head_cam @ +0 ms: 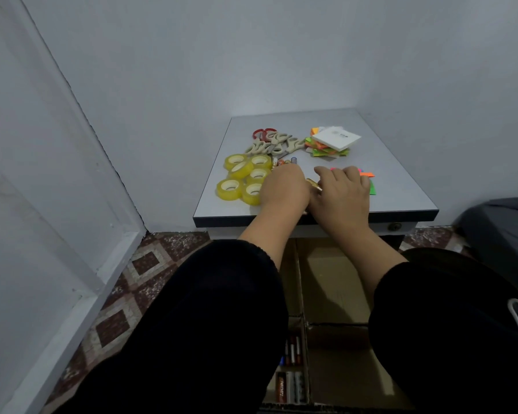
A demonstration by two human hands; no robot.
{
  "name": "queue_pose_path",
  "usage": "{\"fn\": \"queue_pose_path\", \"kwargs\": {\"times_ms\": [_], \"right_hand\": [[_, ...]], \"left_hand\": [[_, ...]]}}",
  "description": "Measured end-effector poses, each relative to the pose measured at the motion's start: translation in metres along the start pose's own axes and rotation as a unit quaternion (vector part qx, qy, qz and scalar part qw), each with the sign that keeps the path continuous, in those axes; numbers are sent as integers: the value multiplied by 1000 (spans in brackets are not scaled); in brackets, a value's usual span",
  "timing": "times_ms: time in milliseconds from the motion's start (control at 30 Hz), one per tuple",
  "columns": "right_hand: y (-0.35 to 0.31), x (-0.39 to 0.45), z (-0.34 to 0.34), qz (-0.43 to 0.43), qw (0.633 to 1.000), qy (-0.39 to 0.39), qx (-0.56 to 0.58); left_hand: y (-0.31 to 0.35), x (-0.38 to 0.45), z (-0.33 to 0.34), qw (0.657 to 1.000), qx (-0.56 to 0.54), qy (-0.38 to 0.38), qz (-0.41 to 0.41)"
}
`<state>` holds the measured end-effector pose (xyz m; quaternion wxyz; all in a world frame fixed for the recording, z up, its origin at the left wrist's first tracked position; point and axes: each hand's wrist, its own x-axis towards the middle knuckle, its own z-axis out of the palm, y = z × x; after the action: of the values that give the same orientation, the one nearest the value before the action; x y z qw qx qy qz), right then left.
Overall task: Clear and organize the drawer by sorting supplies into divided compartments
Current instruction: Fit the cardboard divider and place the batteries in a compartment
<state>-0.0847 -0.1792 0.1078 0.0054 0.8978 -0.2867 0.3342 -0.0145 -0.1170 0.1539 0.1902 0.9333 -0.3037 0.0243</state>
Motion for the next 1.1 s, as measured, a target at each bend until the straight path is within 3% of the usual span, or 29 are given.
{"fn": "queue_pose_path", "kwargs": {"times_ms": [100, 200, 300, 367, 433, 533, 633, 700, 767, 833, 867, 967, 1000, 1067, 1100], "right_hand": [[-1, -17, -3, -25, 996, 69, 42], [-12, -46, -24, 70, 967, 21, 243], [-19, -86, -45, 229, 872, -53, 430], [-18, -112, -49, 320, 788, -112, 513], [-18, -135, -50, 394, 708, -162, 564], [-17, -152, -47, 434, 674, -179, 571], [-15, -158, -46, 447, 645, -166, 597], [-13, -161, -45, 441, 637, -165, 610], [-10, -164, -44, 424, 646, -171, 612], [-8, -166, -43, 414, 653, -169, 611], [-8, -166, -44, 413, 655, -166, 611], [-9, -166, -43, 406, 656, -165, 614], [-10, -166, -43, 401, 657, -167, 616], [-12, -166, -44, 393, 660, -171, 617], [-12, -166, -44, 391, 661, -173, 617]], "left_hand": [[-8, -22, -15, 999, -32, 16, 0], [-26, -58, -27, 989, -145, 36, 5], [-55, -101, -30, 949, -316, -15, 0], [-77, -132, -30, 904, -415, -100, -19], [-99, -160, -24, 877, -437, -198, -40], [-119, -181, -8, 880, -362, -299, -73], [-128, -194, 9, 888, -283, -350, -94], [-132, -196, 17, 913, -210, -340, -75], [-132, -197, 25, 941, -63, -331, -14], [-131, -203, 37, 964, 68, -246, 71], [-133, -205, 44, 969, 112, -181, 124], [-142, -205, 65, 964, 149, -135, 173], [-140, -206, 66, 956, 178, -144, 185], [-127, -203, 55, 941, 193, -238, 141], [-129, -203, 61, 943, 194, -244, 121]]}}
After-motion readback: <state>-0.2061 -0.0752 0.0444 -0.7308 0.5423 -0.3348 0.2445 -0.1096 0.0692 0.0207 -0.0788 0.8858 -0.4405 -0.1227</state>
